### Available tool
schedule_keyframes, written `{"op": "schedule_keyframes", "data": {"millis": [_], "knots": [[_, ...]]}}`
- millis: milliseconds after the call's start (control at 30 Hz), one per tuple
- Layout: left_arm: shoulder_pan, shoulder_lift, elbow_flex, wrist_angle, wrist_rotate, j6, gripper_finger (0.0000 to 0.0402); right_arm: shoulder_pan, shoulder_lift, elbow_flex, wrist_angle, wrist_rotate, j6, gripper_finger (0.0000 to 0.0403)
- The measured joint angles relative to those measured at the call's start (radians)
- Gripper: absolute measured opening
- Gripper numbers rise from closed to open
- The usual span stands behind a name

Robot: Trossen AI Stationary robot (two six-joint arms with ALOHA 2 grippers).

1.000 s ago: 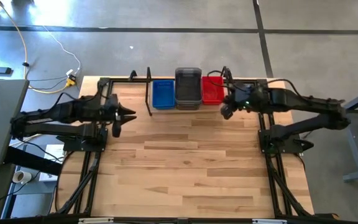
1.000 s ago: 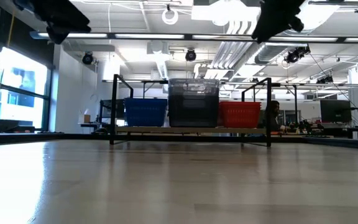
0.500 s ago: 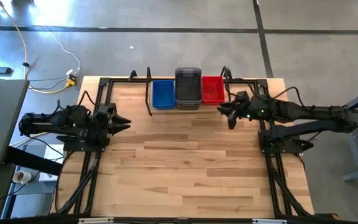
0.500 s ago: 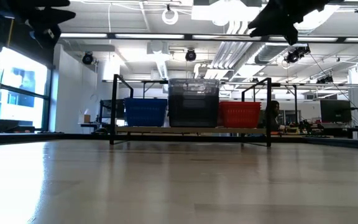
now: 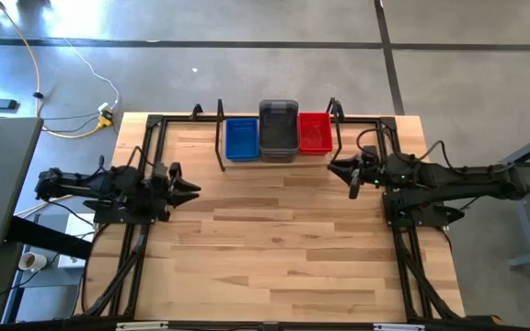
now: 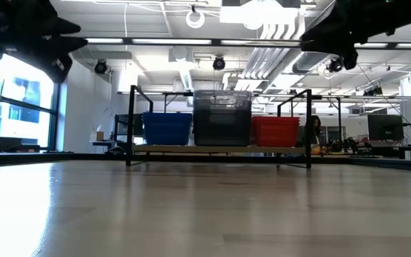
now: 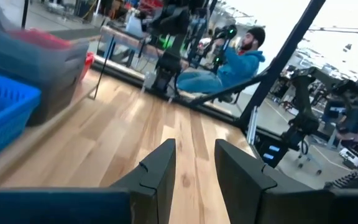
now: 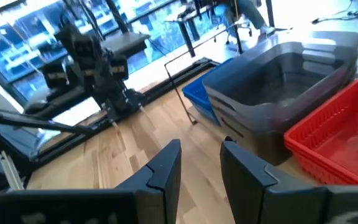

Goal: Stack baskets on shelf by color
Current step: Return to Home Position

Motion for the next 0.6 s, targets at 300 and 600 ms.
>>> {"op": "schedule_keyframes", "data": {"millis": [300, 600], "knots": [[0.000, -0.001, -0.049, 0.002, -0.007, -0.004, 0.0101, 0.000, -0.266, -0.090, -0.007, 0.041, -0.075, 0.0098], [0.002, 0.000, -0.072, 0.000, -0.156, -0.011, 0.0101, 0.000, -0.490, -0.102, -0.211, 0.044, -0.102, 0.0098]]}}
